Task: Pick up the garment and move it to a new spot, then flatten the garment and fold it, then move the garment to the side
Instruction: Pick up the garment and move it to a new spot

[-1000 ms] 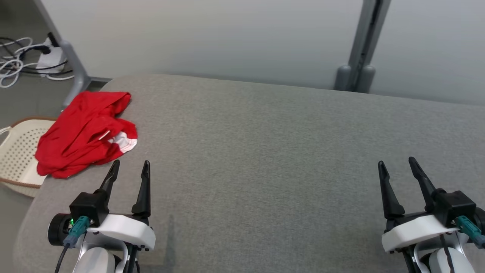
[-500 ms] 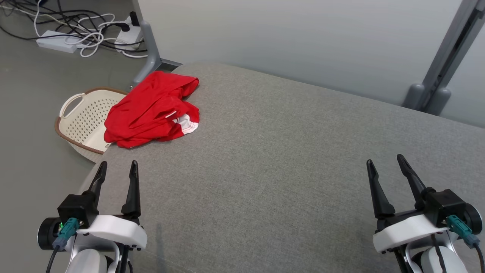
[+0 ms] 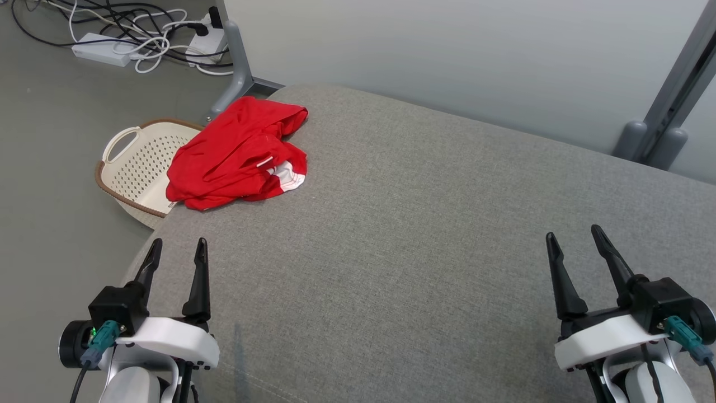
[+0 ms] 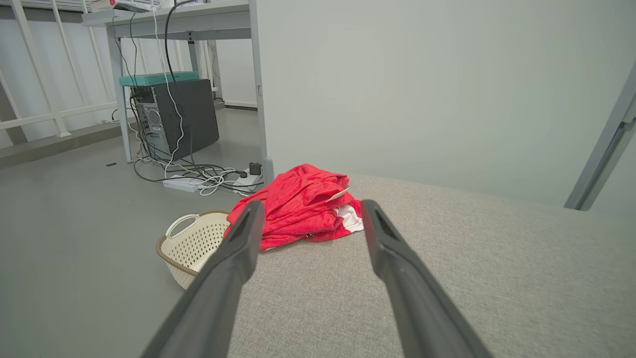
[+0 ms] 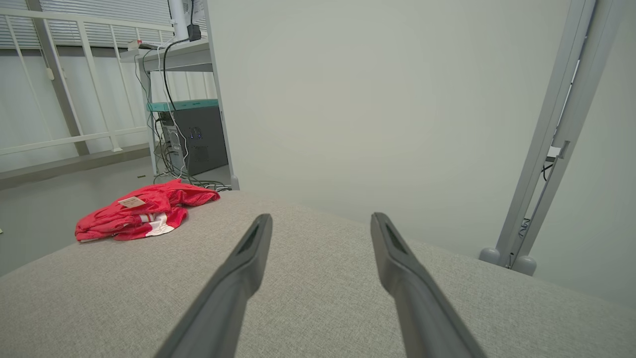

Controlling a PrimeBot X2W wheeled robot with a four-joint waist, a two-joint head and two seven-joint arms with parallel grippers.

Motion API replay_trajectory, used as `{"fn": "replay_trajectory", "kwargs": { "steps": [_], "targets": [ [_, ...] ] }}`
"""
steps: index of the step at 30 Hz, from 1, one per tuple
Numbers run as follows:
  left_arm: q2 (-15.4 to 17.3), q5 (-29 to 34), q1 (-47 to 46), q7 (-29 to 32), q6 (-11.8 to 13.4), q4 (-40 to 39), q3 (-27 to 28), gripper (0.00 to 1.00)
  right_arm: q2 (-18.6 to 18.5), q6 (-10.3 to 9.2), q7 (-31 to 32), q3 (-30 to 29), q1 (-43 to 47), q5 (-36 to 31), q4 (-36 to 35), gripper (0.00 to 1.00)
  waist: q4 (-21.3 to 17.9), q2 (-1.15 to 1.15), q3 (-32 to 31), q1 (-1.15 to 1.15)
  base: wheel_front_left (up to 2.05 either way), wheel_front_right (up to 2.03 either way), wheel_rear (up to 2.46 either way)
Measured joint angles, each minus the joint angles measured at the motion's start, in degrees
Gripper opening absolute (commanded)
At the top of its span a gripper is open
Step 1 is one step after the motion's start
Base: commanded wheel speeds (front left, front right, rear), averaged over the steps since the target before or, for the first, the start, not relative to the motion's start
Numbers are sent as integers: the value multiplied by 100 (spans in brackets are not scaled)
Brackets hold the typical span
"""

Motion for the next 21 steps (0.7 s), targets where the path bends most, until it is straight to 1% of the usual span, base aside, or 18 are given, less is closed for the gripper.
{"fn": "replay_trajectory", "kwargs": {
  "steps": [5, 11, 15, 17, 21],
  "targets": [
    [-2, -69, -146, 0, 3, 34, 1, 100, -49, 0, 0, -1, -70, -8, -34, 100, -14, 0, 151, 0, 0, 0, 0],
    [-4, -417, -837, 0, 3, 358, -37, 100, -212, 1, 0, 21, -289, -19, -120, 100, -121, 0, 564, 0, 0, 0, 0],
    [2, -555, -1533, 0, -4, 897, -14, 100, -369, 1, 0, 82, -485, -54, -158, 100, -249, 0, 939, 0, 0, 0, 0],
    [49, -635, -1916, 0, -53, 1234, 13, 100, -442, 2, 0, 131, -585, -59, -168, 100, -327, 0, 1138, 0, 0, 0, 0],
    [326, -778, -2700, 130, -132, 2072, 48, 100, -561, 2, 0, 213, -837, -49, -210, 100, -516, 0, 1542, 0, 0, 0, 0]
  ]
}}
